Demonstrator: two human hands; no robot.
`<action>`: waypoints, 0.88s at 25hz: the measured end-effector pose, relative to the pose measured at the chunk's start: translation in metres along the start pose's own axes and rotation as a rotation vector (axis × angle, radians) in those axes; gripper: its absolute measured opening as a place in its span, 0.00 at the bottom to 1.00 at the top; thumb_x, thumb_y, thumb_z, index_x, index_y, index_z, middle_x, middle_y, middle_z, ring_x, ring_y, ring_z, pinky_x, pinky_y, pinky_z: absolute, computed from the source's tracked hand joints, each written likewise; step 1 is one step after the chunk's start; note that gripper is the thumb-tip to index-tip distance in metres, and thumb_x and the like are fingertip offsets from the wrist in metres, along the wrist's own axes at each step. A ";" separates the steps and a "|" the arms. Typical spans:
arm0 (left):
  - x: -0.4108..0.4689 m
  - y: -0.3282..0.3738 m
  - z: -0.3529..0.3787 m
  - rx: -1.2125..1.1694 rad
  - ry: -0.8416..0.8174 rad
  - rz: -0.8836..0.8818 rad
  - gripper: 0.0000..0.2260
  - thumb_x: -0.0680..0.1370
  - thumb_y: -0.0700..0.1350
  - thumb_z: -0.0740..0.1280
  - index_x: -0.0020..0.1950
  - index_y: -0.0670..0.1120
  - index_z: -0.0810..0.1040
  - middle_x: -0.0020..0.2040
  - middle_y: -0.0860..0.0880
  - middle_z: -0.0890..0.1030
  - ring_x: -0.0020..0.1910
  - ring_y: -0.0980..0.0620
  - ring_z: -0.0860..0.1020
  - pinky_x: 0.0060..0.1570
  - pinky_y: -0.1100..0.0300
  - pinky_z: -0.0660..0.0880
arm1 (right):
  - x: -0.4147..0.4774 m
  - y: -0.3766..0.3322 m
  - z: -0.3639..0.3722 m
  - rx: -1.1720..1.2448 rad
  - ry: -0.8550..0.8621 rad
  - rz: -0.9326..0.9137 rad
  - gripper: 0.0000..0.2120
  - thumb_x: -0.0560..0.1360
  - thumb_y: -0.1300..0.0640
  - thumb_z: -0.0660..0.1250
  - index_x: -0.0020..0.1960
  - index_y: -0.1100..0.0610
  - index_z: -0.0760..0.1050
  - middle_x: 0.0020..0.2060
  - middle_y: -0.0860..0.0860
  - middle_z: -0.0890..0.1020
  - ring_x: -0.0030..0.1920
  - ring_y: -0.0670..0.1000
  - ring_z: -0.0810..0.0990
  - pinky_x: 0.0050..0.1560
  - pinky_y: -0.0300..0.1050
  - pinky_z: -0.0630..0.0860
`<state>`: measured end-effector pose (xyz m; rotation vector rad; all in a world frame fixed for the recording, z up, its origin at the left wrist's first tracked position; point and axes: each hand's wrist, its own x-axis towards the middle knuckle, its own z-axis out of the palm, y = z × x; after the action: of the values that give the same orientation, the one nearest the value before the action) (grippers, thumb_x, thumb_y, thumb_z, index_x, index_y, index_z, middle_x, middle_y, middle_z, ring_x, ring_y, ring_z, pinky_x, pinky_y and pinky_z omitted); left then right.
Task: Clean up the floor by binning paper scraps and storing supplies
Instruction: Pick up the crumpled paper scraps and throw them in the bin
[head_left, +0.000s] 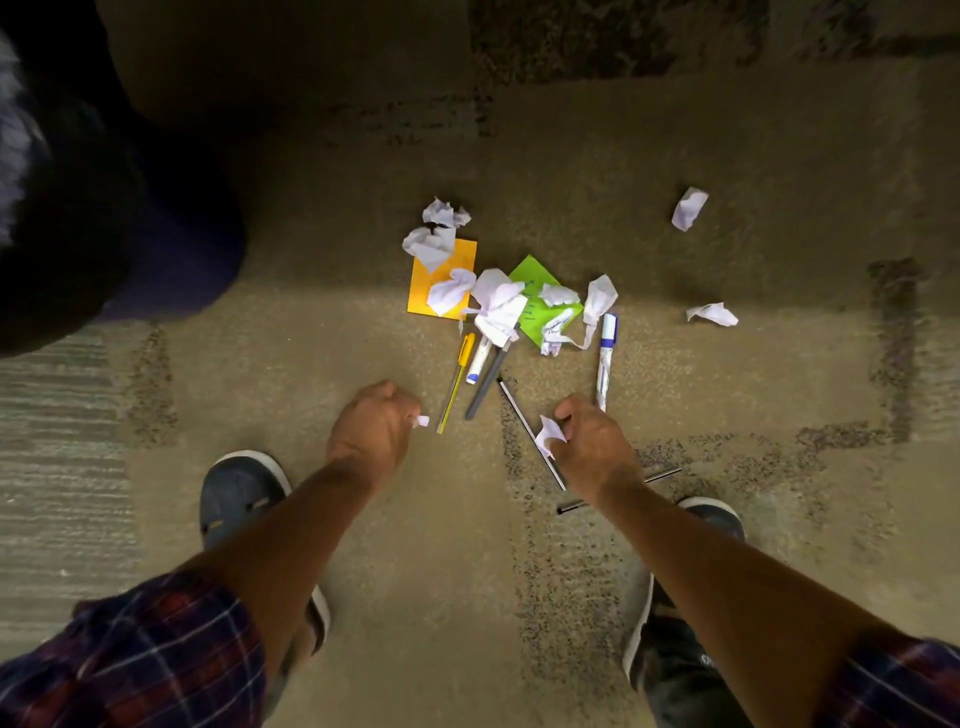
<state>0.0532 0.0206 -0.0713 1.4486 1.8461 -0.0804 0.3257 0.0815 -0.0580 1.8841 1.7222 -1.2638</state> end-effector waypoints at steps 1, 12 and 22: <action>0.004 0.001 -0.002 0.010 -0.006 0.002 0.08 0.80 0.40 0.66 0.47 0.40 0.84 0.51 0.38 0.80 0.49 0.38 0.80 0.54 0.50 0.76 | 0.001 -0.001 -0.001 0.029 -0.001 0.021 0.08 0.77 0.56 0.69 0.55 0.53 0.74 0.46 0.55 0.83 0.47 0.58 0.82 0.49 0.51 0.80; 0.037 0.017 -0.022 -0.940 0.301 -0.377 0.08 0.74 0.38 0.70 0.51 0.46 0.79 0.32 0.47 0.78 0.30 0.48 0.75 0.35 0.54 0.74 | 0.023 -0.028 -0.046 0.290 0.164 0.070 0.15 0.70 0.62 0.71 0.30 0.55 0.68 0.29 0.60 0.80 0.28 0.51 0.73 0.29 0.46 0.74; 0.134 0.052 -0.097 -0.682 0.509 -0.479 0.22 0.72 0.60 0.66 0.42 0.40 0.81 0.43 0.34 0.84 0.45 0.36 0.82 0.42 0.54 0.71 | 0.070 -0.091 -0.067 0.256 0.307 -0.236 0.16 0.75 0.61 0.68 0.63 0.60 0.76 0.51 0.56 0.81 0.52 0.54 0.80 0.52 0.44 0.74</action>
<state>0.0388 0.1931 -0.0624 0.5637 2.2770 0.6753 0.2626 0.1974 -0.0411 2.1649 2.0754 -1.3966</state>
